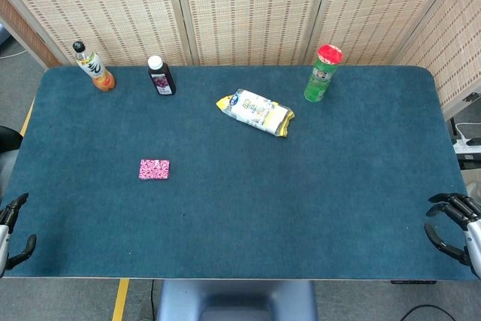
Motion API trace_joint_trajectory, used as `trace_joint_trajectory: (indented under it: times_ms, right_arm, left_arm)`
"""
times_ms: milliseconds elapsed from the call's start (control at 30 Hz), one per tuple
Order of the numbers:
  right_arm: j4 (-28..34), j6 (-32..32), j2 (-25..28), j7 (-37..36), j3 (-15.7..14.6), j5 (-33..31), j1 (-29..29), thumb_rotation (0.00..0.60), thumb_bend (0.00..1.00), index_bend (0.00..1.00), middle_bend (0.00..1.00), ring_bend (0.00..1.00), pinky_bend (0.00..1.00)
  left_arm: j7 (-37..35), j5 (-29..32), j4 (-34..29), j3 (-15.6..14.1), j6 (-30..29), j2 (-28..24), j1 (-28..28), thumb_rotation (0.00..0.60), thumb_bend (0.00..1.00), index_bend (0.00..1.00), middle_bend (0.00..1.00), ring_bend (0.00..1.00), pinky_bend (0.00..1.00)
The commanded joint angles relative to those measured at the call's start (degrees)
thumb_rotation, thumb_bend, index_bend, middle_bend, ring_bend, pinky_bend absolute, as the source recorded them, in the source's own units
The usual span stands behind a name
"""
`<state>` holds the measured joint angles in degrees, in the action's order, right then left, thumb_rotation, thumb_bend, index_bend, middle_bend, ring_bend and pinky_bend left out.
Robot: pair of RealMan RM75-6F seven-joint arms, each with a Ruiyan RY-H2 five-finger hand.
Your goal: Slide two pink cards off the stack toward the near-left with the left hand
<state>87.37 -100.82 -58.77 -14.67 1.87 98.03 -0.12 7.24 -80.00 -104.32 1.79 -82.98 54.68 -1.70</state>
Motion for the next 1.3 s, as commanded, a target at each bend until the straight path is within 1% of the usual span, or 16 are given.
trace_joint_trajectory:
  times_ms: [33,167,200,267,333,433,533,600,667,700,767,833,967,1033,1167,1300]
  right_arm:
    - [-0.1,0.0,-0.3,0.5,0.1,-0.1,-0.1,0.600,0.25,0.58,0.43,0.41,0.66]
    - [-0.1,0.5,-0.3,0.7,-0.1,0.4,0.1,0.600,0.25,0.63,0.50,0.50,0.74]
    - [-0.1,0.4,-0.4,0.7,-0.1,0.6,0.2,0.600,0.25,0.64,0.53,0.53,0.76]
    - [-0.4,0.2,-0.7,0.7,-0.1,1.0,0.3,0.600,0.26,0.68,0.59,0.58,0.82]
    - [-0.6,0.2,-1.0,0.9,0.0,1.1,0.4,0.600,0.27,0.72,0.67,0.65,0.89]
    - [-0.7,0.4,-1.6,1.8,0.5,0.6,0.6,0.600,0.31,0.81,0.75,0.72,0.96]
    - [-0.9,0.0,-2.3,2.2,1.0,0.6,0.8,0.600,0.36,0.90,0.80,0.77,1.00]
    - [-1.3,-0.5,-2.8,2.2,1.2,0.8,0.9,0.600,0.39,0.95,0.83,0.80,1.00]
    - [-2.0,-1.3,-3.4,1.8,1.4,1.4,1.0,0.600,0.40,0.98,0.85,0.82,1.00]
    - [-2.3,-1.6,-3.7,1.6,1.5,1.6,1.1,0.600,0.42,1.00,0.86,0.83,1.00]
    - [-3.0,-1.5,-4.1,1.7,1.4,1.7,1.2,0.600,0.43,1.00,0.88,0.84,1.00]
    - [-2.9,-1.0,-4.1,2.1,1.4,1.4,1.2,0.600,0.44,1.00,0.88,0.85,1.00]
    - [-2.1,-0.5,-4.4,4.2,1.9,-0.1,1.1,0.600,0.45,1.00,0.89,0.85,1.00]
    - [-1.8,0.0,-4.6,4.6,2.0,-0.4,1.3,0.600,0.45,1.00,0.89,0.85,1.00]
    - [-1.2,1.8,-4.2,4.6,1.8,-1.0,1.8,0.600,0.45,1.00,0.89,0.85,1.00]
    - [-0.9,3.1,-4.0,4.8,1.6,-1.1,2.3,0.600,0.45,1.00,0.89,0.85,1.00]
  left_arm:
    - [0.4,0.4,0.2,0.0,0.4,0.2,-0.2,0.600,0.42,0.05,0.17,0.24,0.35]
    - [1.1,0.6,0.6,0.1,0.2,0.8,-0.4,0.600,0.42,0.05,0.18,0.24,0.35]
    - [1.3,0.6,0.9,0.2,0.0,1.2,-0.4,0.600,0.42,0.05,0.20,0.26,0.35]
    - [1.4,0.0,1.8,0.7,-1.1,2.5,-0.4,0.600,0.42,0.05,0.26,0.31,0.36]
    - [1.4,-0.7,2.9,0.9,-1.7,3.7,-0.6,0.600,0.42,0.05,0.36,0.41,0.41]
    - [1.5,-2.1,4.8,1.1,-1.5,5.5,-1.5,0.600,0.42,0.04,0.57,0.61,0.57]
    - [1.9,-2.8,6.5,1.5,0.1,7.0,-3.2,0.600,0.42,0.03,0.72,0.78,0.72]
    - [2.7,-3.0,7.1,2.0,1.5,7.9,-4.6,0.600,0.42,0.03,0.84,0.92,0.87]
    - [3.8,-3.2,7.4,2.9,2.4,9.2,-6.2,0.600,0.42,0.08,0.96,0.99,0.98]
    - [4.5,-2.9,7.5,3.3,2.9,10.0,-6.9,0.600,0.43,0.14,0.99,1.00,1.00]
    - [6.1,-1.5,7.0,4.0,5.5,11.2,-8.7,0.600,0.44,0.21,1.00,1.00,1.00]
    - [7.4,0.2,6.3,4.7,8.1,12.1,-10.5,0.600,0.44,0.26,1.00,1.00,1.00]
    - [14.2,7.4,5.1,7.2,13.9,14.9,-15.0,0.600,0.44,0.28,1.00,1.00,1.00]
    - [18.1,11.3,4.5,8.4,15.4,16.4,-16.9,0.600,0.44,0.28,1.00,1.00,1.00]
    - [26.7,20.1,3.3,11.0,15.5,20.6,-20.6,0.600,0.41,0.28,1.00,1.00,1.00]
    - [34.5,27.7,2.4,12.8,12.2,25.2,-23.3,0.600,0.40,0.27,1.00,1.00,1.00]
